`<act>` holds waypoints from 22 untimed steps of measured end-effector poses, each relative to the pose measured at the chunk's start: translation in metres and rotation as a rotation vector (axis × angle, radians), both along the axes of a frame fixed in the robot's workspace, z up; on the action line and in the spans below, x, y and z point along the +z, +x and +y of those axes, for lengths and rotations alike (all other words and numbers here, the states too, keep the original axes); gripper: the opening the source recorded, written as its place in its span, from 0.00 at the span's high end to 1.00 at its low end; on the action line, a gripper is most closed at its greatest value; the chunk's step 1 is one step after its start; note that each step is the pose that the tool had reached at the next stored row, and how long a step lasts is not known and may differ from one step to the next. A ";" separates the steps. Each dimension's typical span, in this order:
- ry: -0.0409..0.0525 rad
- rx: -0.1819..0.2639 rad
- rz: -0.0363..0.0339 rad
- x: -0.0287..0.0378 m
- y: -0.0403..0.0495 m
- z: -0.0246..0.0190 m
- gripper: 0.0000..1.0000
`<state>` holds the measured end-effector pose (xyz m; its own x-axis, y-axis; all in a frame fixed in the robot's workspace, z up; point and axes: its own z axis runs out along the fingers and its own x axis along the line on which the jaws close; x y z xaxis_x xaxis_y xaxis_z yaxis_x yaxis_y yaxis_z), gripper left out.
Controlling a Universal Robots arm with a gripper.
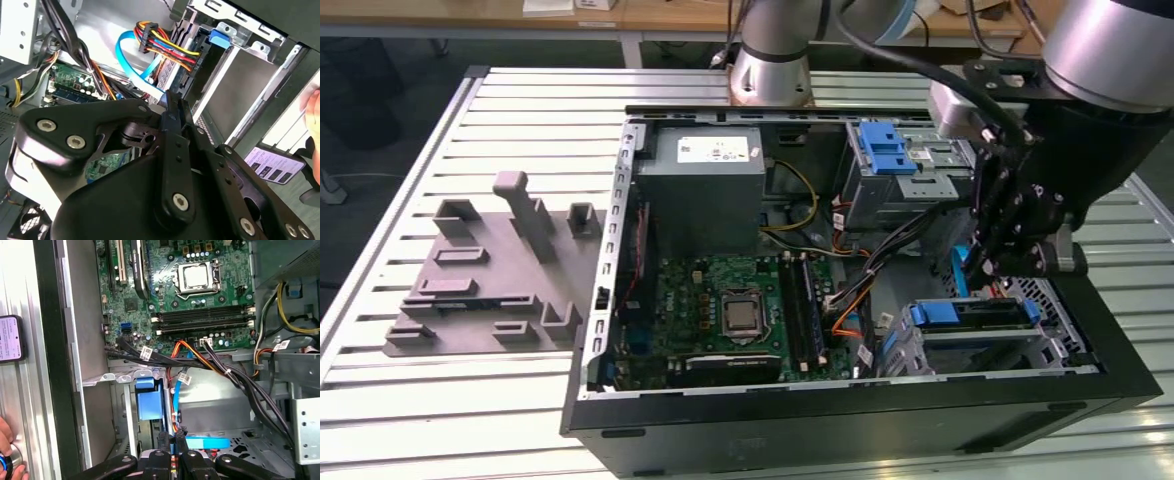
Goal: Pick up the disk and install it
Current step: 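Insert the second disk wire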
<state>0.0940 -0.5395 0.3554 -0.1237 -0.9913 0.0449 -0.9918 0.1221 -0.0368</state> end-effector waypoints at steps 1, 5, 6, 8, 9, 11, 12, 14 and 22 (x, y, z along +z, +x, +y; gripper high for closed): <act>0.0000 0.000 0.0000 -0.0019 0.0003 -0.0006 0.84; -0.0001 -0.002 0.0000 -0.0065 0.0043 -0.0030 0.84; 0.0000 -0.002 0.0000 -0.0071 0.0058 -0.0035 0.84; 0.0001 -0.002 0.0000 -0.0075 0.0075 -0.0043 0.84; 0.0000 -0.003 0.0001 -0.0075 0.0075 -0.0044 0.84; 0.0001 -0.003 0.0000 -0.0075 0.0075 -0.0044 0.84; 0.0001 -0.003 0.0000 -0.0075 0.0076 -0.0044 0.84; 0.0000 -0.003 0.0001 -0.0074 0.0076 -0.0044 0.84; 0.0047 -0.003 0.0001 -0.0077 0.0076 -0.0115 0.84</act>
